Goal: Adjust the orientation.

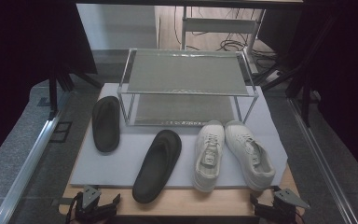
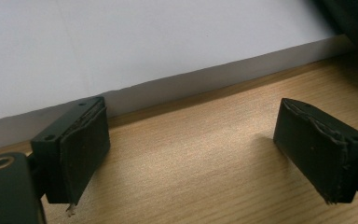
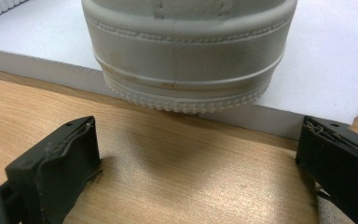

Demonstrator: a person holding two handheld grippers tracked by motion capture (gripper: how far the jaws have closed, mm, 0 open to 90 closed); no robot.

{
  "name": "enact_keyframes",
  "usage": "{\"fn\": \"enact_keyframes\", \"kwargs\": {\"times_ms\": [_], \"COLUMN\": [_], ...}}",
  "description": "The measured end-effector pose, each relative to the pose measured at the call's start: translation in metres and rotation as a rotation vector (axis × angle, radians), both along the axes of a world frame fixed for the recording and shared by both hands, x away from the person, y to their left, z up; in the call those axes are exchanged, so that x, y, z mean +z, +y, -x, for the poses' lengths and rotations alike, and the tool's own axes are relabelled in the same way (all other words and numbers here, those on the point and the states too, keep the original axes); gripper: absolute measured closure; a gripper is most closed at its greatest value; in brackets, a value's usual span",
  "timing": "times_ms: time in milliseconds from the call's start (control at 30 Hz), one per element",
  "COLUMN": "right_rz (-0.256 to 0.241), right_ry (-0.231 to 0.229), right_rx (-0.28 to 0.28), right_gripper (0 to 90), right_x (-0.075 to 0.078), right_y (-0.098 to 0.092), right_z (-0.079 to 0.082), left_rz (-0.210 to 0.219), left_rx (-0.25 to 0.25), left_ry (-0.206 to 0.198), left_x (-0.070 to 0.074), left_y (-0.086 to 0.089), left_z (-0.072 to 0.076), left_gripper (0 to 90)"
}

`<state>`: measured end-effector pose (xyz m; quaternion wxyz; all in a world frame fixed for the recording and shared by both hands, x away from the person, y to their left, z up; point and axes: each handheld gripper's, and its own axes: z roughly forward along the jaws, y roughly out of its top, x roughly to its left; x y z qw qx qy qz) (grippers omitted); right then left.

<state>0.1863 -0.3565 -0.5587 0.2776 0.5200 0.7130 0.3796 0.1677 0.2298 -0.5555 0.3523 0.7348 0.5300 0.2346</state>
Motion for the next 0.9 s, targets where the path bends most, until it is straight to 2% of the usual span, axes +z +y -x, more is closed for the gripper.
{"fn": "enact_keyframes", "kwargs": {"times_ms": [300,433,533,700,900], "right_rz": [-0.001,-0.001,-0.003,-0.003,-0.001], "right_ry": [-0.002,-0.002,-0.002,-0.002,-0.004], "right_rx": [0.004,0.006,0.006,0.006,0.008], "right_gripper": [0.0,0.0,0.0,0.0,0.0], "right_x": [0.000,0.000,0.000,0.000,0.000], "right_y": [0.000,-0.001,-0.001,-0.001,-0.001], "right_z": [0.000,0.000,0.000,0.000,0.000], "left_rz": [0.001,0.023,0.036,0.060,0.069], "left_rx": [-0.024,-0.036,-0.043,-0.065,-0.058], "left_ry": [0.013,0.020,0.015,-0.015,-0.020], "left_x": [0.002,0.005,0.007,0.017,0.022], "left_y": [0.002,0.001,0.001,0.000,0.002], "left_z": [0.000,0.001,0.001,0.003,-0.002], "left_gripper": [10.9,10.9,12.1,13.8,14.4]}}
